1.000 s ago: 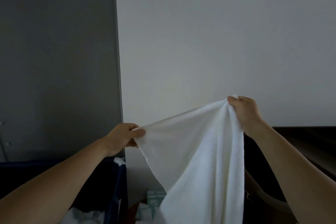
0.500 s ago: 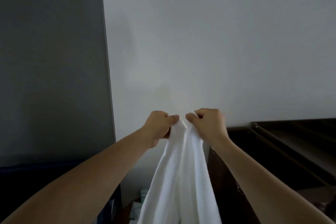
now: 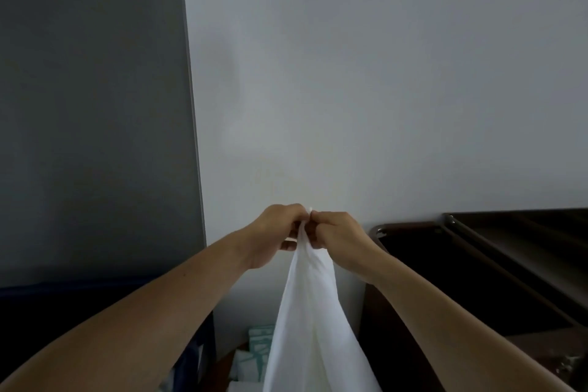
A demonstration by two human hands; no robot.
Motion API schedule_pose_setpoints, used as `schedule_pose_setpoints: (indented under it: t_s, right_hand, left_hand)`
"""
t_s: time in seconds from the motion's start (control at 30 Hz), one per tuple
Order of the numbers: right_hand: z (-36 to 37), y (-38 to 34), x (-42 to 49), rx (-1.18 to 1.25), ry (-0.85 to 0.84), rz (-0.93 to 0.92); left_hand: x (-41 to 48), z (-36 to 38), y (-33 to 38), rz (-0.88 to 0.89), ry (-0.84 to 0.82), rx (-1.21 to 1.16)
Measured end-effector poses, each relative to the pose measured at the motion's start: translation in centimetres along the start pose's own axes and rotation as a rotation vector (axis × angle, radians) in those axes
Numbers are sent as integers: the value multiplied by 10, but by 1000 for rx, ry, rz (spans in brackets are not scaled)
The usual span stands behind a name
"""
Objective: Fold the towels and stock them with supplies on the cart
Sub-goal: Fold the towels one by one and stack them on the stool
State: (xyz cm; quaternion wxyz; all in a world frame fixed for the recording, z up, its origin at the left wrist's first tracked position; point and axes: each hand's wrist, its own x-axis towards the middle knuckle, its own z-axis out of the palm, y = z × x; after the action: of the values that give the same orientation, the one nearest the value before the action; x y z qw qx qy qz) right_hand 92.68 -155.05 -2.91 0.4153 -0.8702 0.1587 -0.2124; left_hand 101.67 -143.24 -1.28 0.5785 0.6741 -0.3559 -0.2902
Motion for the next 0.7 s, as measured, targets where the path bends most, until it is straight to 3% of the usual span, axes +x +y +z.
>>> schedule_pose_setpoints:
  t_s: [0.13,0.2,0.27,0.4,0.57,0.63,0.7]
  right_hand:
    - [-11,3,1,430,-182,50]
    - [-20,5,1,461,-267,36]
    - [-31,10,2,368,-227,-8]
    - [-48,30,7,230,27,-122]
    - [-39,20,17,477,-268,-212]
    - [-43,3,24,589,-252,-180]
    - [-53,-12,31,621,-129,-152]
  left_hand:
    - [-2,-11,-11,64,-56,130]
    - [-3,-13,-16,55,-53,138]
    - [-2,-14,-20,50,-28,104]
    - [-1,-22,-7,76,5,5]
    - [15,-23,68,196,-60,-162]
    - [24,-24,100,231,-27,-112]
    - [32,-29,120,279,27,35]
